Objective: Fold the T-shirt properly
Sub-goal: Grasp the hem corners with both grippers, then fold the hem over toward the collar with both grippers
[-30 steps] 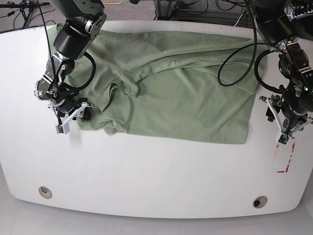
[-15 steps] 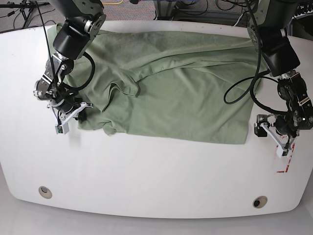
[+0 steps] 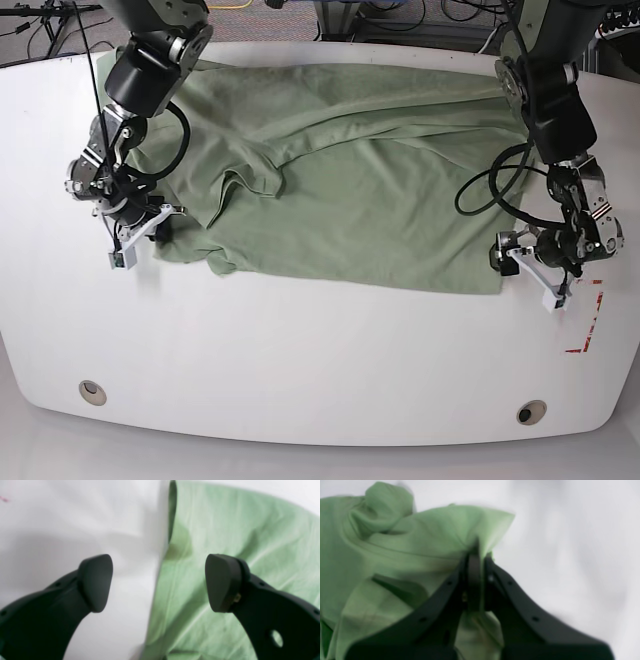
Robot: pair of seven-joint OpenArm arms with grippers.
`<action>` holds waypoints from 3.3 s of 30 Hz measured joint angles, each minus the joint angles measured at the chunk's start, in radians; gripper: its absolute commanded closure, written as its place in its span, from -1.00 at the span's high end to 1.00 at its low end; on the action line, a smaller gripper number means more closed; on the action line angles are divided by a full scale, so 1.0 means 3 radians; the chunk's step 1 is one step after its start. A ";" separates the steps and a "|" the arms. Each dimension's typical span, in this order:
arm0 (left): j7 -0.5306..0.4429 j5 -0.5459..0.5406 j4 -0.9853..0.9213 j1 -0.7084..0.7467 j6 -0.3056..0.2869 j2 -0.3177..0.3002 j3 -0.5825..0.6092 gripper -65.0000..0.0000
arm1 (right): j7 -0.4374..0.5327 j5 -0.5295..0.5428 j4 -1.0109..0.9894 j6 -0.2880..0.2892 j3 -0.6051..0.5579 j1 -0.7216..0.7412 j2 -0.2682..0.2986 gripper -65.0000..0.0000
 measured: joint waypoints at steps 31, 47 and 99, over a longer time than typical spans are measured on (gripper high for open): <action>-0.0665 0.0008 -0.0715 -0.0210 0.0001 0.0153 0.0141 -0.87 | -0.0039 -0.0027 0.0331 0.0001 -0.0003 -0.0014 -0.0010 -0.98; -0.0109 -0.0006 0.0682 0.0196 -0.0270 0.0098 0.0144 -0.87 | -0.0598 0.0024 0.1475 0.0011 -0.0006 -0.0249 -0.0015 -0.98; 0.1036 -0.0019 0.2885 0.1844 -0.0852 0.0071 -0.0125 -0.85 | -0.0926 0.0052 0.2468 0.0014 -0.0009 -0.1072 -0.0031 -0.98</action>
